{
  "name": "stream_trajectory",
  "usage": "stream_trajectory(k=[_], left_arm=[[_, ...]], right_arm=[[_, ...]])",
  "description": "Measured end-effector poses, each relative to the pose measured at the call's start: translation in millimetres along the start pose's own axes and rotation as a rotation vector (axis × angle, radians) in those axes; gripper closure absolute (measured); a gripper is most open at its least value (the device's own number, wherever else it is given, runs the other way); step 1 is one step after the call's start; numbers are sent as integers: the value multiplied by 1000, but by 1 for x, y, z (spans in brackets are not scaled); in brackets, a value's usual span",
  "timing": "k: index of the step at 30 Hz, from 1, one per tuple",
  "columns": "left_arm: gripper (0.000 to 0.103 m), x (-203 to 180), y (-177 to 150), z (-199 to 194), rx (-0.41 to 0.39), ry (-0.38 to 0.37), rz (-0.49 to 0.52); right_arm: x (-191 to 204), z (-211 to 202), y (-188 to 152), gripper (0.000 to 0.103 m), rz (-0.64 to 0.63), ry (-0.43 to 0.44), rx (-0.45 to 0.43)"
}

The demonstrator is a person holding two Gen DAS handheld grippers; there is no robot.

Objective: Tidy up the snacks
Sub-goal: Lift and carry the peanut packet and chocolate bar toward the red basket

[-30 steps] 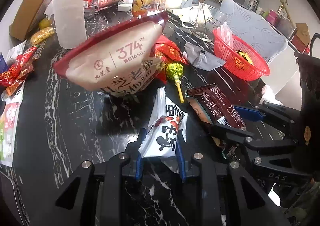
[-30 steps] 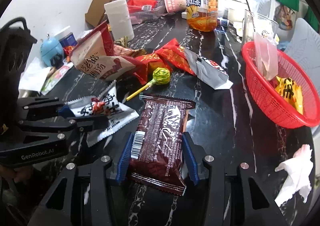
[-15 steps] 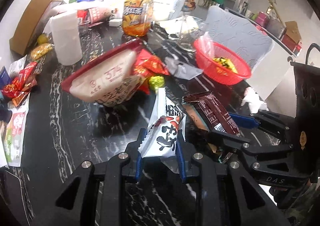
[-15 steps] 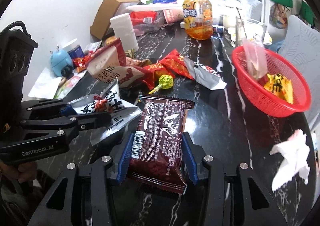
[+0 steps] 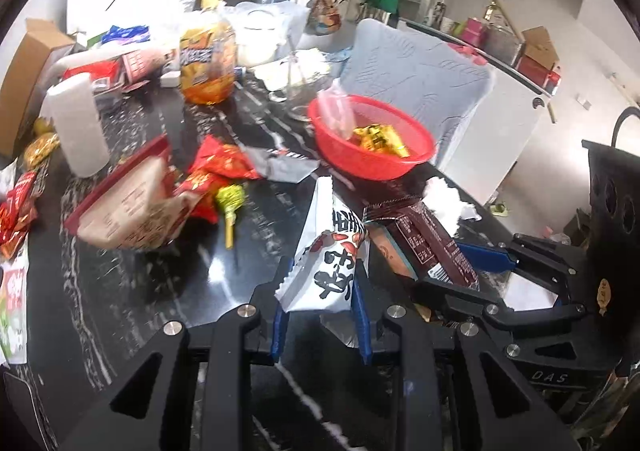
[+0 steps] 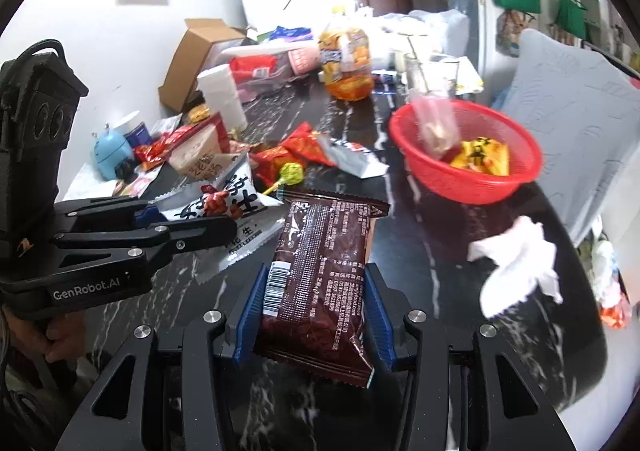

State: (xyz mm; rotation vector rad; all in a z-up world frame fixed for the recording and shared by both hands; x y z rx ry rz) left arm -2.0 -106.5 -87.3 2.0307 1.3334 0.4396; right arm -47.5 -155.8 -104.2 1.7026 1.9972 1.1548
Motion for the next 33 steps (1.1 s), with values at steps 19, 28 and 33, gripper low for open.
stream_trajectory(k=[19,28,33], left_arm=[[77,-56,74,4,-110,-58,106],[77,-66,113,39,-103,-47,120],[77,-67,132,61,-107,-16,125]], right_arm=[[-56,-45,41,56,9,-82,-117],[-92,-39,73,56,-7,-108,-144],[-117,-28,91,56,-1,-129,-149]])
Point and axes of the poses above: each gripper's, at about its wrist camera, not at the fingertips, and z roughly the way its jaws point, x to its left, y to its top, the point moved 7 cm from there along z, roughly the way its jaws point, and after that the axes turned 10 degrees about y, right-handed, at the moved point
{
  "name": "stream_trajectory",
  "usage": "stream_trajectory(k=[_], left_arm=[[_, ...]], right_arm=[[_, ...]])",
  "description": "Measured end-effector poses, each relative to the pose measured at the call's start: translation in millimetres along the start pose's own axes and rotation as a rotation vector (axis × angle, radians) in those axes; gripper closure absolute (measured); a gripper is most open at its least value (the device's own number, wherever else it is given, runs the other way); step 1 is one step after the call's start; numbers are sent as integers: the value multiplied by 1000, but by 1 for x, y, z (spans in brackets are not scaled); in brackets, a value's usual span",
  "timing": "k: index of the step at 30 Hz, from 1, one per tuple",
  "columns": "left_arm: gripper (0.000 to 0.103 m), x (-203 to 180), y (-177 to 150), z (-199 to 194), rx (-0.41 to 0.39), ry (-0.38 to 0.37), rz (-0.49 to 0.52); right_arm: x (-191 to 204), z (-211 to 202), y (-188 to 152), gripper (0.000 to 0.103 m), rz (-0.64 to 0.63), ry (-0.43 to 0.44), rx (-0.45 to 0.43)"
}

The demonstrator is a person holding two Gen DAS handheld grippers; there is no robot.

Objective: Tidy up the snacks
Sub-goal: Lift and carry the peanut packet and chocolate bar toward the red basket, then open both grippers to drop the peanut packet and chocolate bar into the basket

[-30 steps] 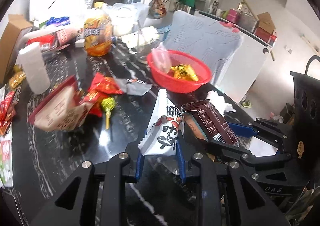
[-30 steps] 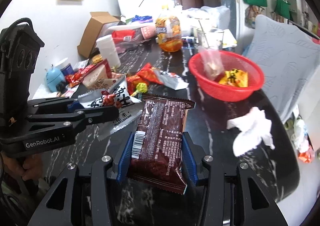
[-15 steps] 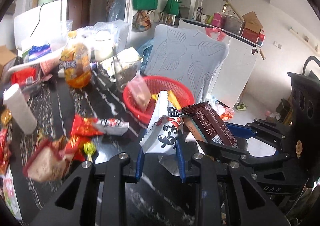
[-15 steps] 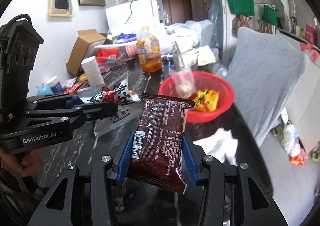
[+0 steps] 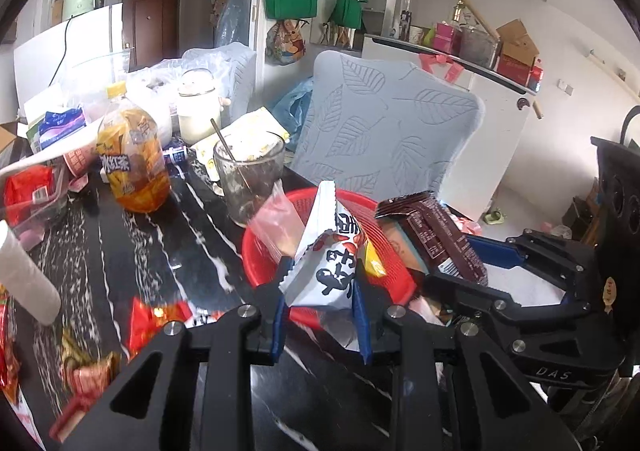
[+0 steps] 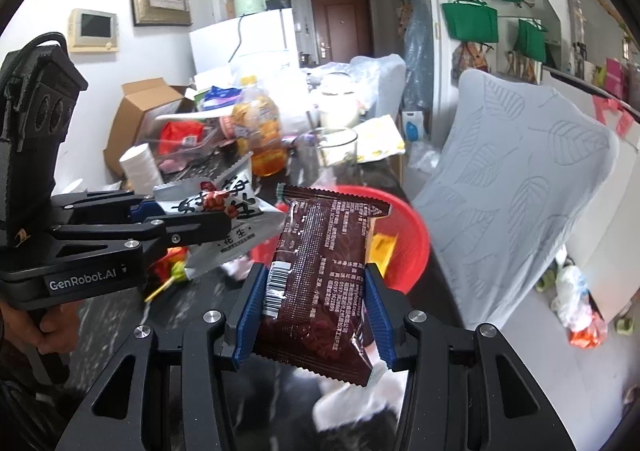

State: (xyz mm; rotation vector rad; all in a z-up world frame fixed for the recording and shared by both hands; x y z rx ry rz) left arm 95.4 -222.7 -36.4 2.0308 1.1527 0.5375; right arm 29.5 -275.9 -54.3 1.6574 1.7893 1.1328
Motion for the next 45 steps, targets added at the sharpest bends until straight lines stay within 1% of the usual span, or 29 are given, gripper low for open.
stream_trajectory(k=[6,15,20,22,23,24,25,26,27,29,35,38,45], left_arm=[[77,2,6,31,28,49,21],[76,12,-3,66,121,111,19],[76,15,-10,80,176,84,1],[75,16,-12,84,193,95,0],[74,16,-12,85,192,100,1],[66,16,-11,85,189,107,2],[52,17,-10,85,185,120,3],[45,18,-10,85,181,129,3],[35,18,-9,85,174,138,2],[35,18,-8,83,163,145,0],[35,21,-12,87,197,137,-10],[35,23,-14,87,205,140,-16],[35,28,-14,82,200,138,-29]], right_arm=[[-23,16,10,56,7,-25,5],[-47,39,19,56,25,-57,19],[-56,52,19,56,35,-80,33],[-59,56,18,55,38,-90,37],[-60,57,18,55,37,-97,39],[-62,58,19,55,33,-107,41],[-63,58,19,55,29,-118,42],[-65,58,20,55,25,-133,42],[-66,59,20,55,23,-139,43],[-69,60,20,55,24,-147,48],[-71,69,17,54,24,-158,73],[-73,72,15,54,17,-189,86],[-70,70,15,53,12,-188,85]])
Point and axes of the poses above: each gripper's, at about its wrist camera, not at the fingertips, and z roughly the way its jaws point, x to its left, y to its top, the point moved 7 cm from there along z, roughly the way its jaws point, and after that the axes turned 10 degrees about y, right-handed, at the moved point
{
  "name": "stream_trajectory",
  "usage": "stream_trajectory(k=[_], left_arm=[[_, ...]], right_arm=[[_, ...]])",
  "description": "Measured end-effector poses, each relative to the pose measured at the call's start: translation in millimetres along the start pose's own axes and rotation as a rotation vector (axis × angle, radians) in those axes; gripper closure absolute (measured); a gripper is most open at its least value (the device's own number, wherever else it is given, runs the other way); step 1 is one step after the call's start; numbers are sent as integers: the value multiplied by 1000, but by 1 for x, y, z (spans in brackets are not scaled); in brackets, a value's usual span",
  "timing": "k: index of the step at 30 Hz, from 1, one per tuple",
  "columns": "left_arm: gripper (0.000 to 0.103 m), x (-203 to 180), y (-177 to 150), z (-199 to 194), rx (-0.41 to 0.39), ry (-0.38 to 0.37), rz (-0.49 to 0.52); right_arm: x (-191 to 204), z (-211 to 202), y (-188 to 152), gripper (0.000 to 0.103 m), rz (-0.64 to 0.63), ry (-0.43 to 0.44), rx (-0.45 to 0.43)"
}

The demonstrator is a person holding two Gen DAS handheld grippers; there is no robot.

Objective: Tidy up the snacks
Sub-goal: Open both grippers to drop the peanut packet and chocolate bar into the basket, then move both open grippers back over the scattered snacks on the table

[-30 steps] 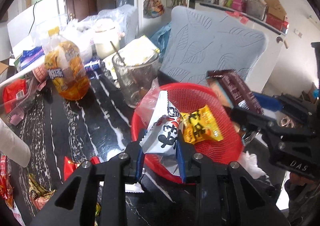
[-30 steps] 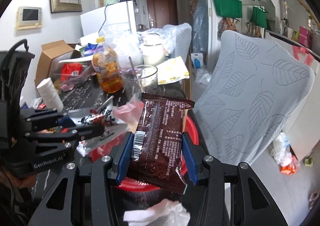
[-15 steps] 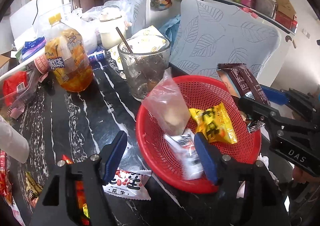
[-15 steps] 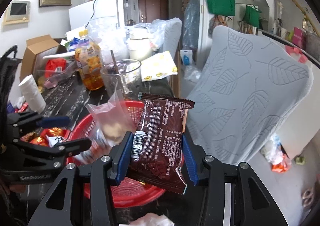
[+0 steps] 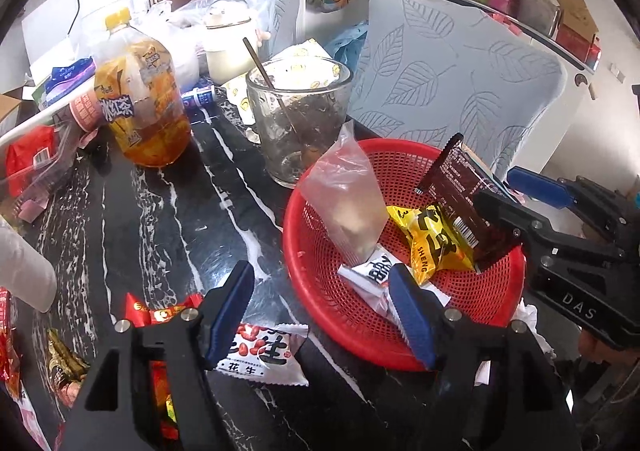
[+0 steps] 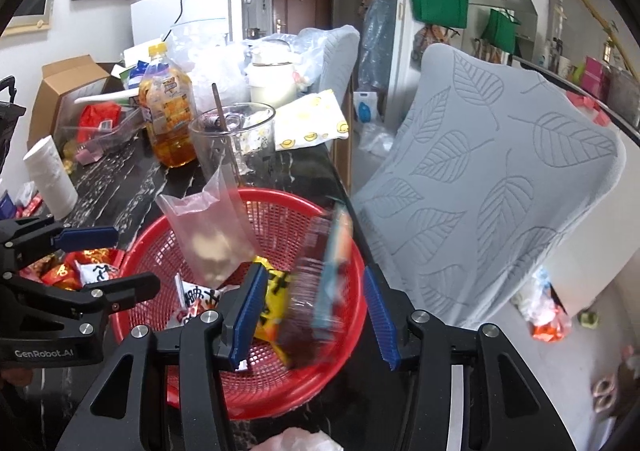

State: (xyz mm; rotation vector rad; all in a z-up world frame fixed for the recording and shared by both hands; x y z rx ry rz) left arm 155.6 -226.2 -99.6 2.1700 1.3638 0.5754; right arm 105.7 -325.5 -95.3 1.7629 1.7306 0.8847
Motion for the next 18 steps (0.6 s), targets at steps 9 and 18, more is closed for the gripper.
stream_trajectory(k=[9,18], left_arm=[[35,10,1,-24,-40,14,-16],[35,23,-3,-62,-110,35,-31]], right_arm=[[11,-15,3,53,1,10,-25],[34,-40,8,53,-26,22,-68]])
Point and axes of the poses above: each gripper's, at about its wrist camera, not at the fingertips, and z roughly the way its jaws point, x to its left, y to its top, the point moved 7 cm from there along z, roughly the way its jaws point, and after that the axes turned 10 degrees about y, right-handed, at the moved point
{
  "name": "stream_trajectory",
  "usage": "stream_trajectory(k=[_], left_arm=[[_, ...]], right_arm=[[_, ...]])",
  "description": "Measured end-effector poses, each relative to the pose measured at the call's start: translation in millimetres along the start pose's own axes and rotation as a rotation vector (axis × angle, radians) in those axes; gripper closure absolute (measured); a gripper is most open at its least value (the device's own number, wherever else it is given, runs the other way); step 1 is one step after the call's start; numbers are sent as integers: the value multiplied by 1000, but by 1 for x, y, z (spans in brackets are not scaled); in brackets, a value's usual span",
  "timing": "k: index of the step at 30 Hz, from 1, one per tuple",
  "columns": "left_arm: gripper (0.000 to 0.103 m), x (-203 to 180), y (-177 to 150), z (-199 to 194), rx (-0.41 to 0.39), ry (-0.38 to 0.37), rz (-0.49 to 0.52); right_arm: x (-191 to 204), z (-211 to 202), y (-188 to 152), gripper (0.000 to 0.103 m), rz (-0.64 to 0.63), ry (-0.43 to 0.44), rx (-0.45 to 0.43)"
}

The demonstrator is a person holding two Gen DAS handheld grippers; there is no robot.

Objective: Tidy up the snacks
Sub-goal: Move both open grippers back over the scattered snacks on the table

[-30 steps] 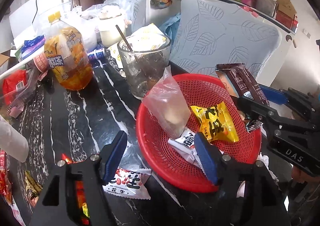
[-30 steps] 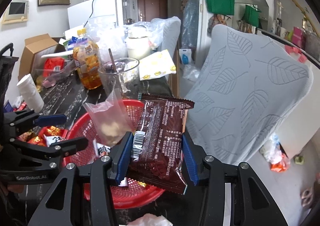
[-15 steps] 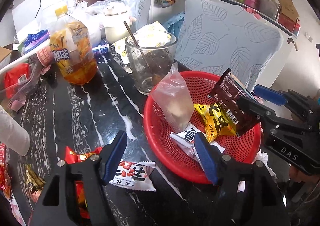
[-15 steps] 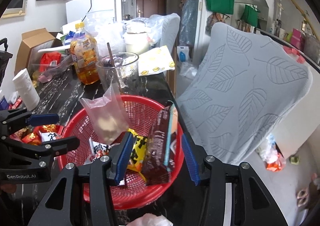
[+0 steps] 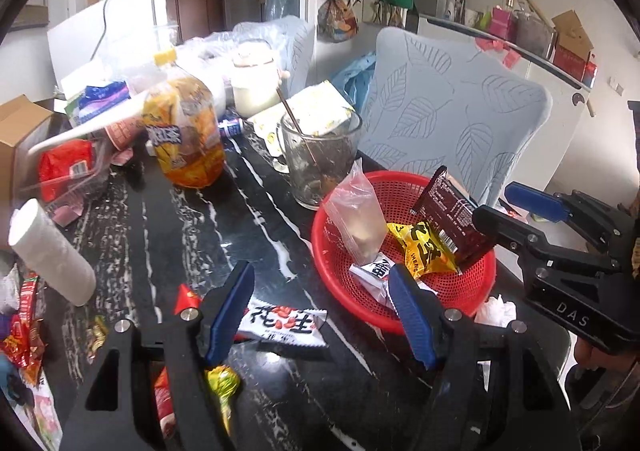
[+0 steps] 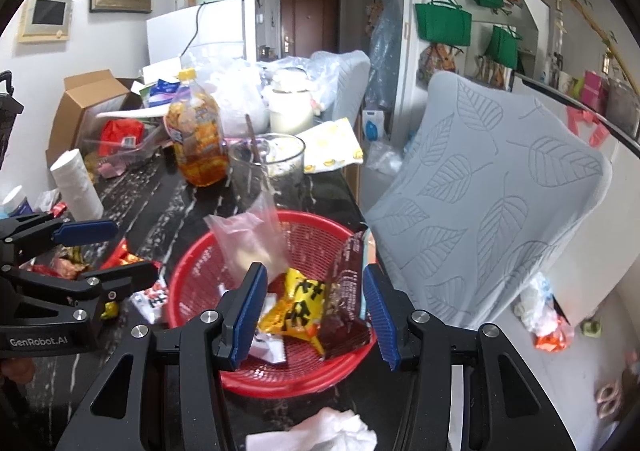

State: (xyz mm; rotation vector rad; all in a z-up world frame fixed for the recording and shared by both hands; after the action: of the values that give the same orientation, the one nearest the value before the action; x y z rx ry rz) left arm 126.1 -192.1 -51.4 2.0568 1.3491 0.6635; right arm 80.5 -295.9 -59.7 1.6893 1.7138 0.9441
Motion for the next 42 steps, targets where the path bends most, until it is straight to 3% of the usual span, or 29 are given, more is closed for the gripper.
stream_trajectory(k=[22,42], left_arm=[[34,69,-33,-88,-113,90,-104],[34,163,-50,-110,-119,231,-254]], right_arm=[[98,-35,-4,53,-94,150,-47],[193,-1,8,49,-188,345,-14]])
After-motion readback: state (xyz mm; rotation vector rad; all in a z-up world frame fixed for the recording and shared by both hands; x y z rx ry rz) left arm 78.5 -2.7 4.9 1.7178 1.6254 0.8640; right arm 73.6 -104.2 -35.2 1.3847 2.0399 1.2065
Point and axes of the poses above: each gripper's, at about its wrist camera, not at the fingertips, and z roughly the way its jaws point, x to its left, y to its top, the point moved 7 cm from there along z, roughly the way its jaws point, and after that the axes turned 10 degrees about y, right-handed, at the moved point
